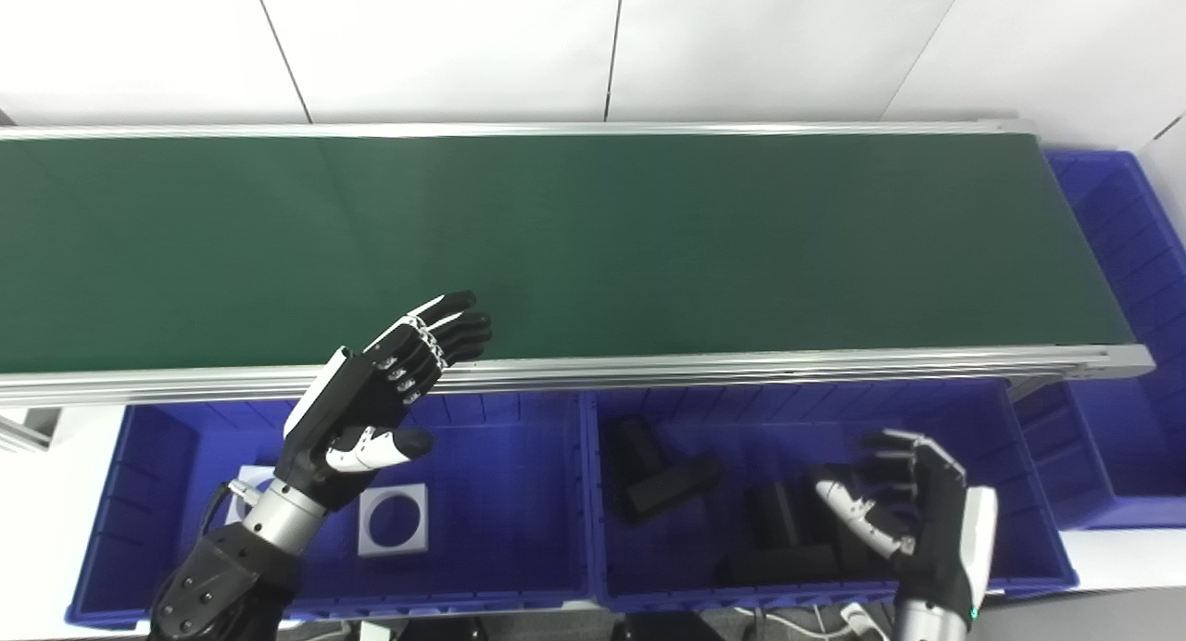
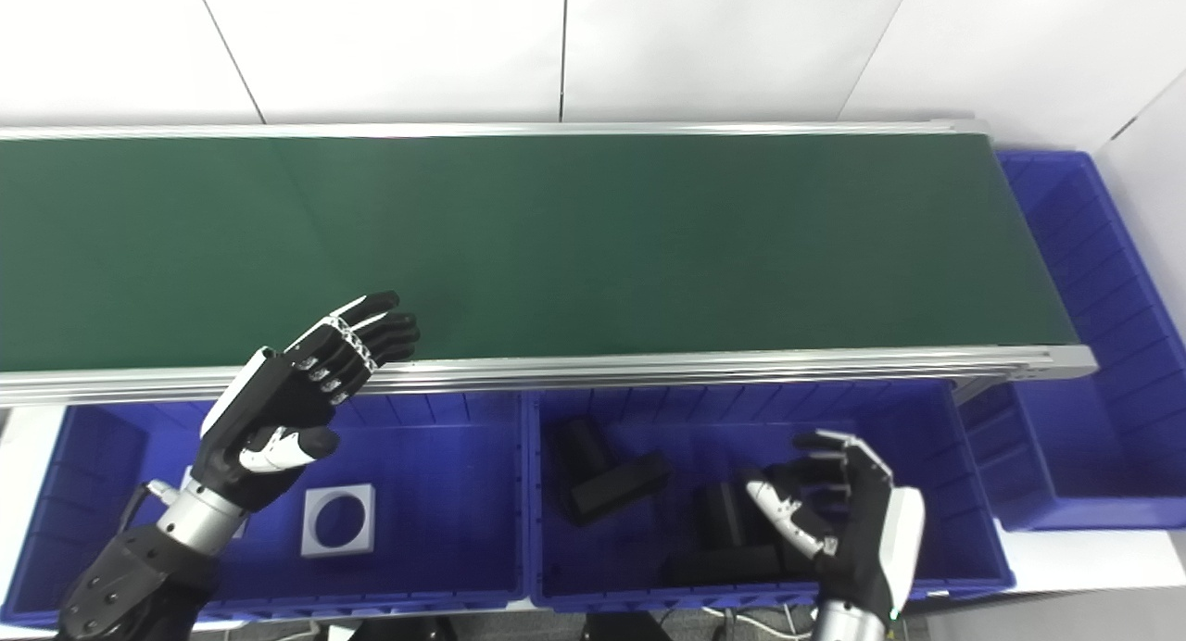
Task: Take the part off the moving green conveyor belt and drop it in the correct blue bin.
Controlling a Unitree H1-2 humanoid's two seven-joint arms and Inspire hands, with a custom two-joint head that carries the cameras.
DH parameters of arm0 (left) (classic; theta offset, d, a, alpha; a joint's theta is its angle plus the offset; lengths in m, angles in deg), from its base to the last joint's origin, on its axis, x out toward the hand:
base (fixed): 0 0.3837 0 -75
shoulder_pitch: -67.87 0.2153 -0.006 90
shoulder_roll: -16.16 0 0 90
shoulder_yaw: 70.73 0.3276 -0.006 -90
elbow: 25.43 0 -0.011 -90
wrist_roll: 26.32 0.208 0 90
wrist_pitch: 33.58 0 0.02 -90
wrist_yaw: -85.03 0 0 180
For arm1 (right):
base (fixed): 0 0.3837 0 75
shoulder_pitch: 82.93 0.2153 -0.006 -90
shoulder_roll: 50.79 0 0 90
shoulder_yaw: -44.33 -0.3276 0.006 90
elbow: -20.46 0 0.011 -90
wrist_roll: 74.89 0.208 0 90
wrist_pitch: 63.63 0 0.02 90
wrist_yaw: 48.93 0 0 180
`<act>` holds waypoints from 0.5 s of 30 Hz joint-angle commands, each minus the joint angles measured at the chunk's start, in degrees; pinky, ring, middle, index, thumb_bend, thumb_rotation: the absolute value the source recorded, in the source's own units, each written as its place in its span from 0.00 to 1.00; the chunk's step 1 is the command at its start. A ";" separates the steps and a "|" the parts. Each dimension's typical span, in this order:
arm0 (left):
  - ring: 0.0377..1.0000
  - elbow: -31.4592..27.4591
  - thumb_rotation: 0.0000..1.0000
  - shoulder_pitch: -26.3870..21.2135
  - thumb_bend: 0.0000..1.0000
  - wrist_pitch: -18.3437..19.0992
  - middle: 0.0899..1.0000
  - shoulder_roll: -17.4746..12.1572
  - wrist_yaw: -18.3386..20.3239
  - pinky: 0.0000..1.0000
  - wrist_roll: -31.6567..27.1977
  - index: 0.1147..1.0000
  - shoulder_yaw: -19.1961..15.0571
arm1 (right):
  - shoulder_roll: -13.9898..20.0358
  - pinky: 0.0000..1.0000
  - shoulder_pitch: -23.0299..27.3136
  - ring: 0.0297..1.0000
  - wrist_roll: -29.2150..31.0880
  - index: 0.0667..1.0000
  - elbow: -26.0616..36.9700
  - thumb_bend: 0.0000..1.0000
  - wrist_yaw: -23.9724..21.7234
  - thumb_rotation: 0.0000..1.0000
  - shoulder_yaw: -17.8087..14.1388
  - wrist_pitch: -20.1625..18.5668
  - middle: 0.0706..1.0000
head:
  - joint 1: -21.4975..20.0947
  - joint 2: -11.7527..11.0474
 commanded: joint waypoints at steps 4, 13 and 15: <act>0.84 -0.08 0.46 -0.52 0.94 -1.05 0.83 0.37 0.38 0.86 -0.09 0.86 0.13 | -0.84 0.43 -0.82 0.51 -1.30 0.50 9.32 0.52 -2.79 0.01 2.94 -1.03 0.43 | 1.11 -0.76; 0.85 0.28 0.45 0.00 0.93 -1.77 0.83 1.20 0.15 0.86 0.79 0.86 0.33 | -1.17 0.52 1.73 0.60 -5.47 0.46 20.81 0.51 -11.89 0.15 11.07 -5.53 0.62 | 4.01 -2.31; 0.85 0.52 0.45 0.15 0.93 -2.26 0.83 1.42 0.17 0.86 1.05 0.86 0.36 | -1.13 0.55 2.86 0.61 -6.26 0.46 21.26 0.51 -13.62 0.16 12.64 -6.33 0.64 | 4.58 -2.63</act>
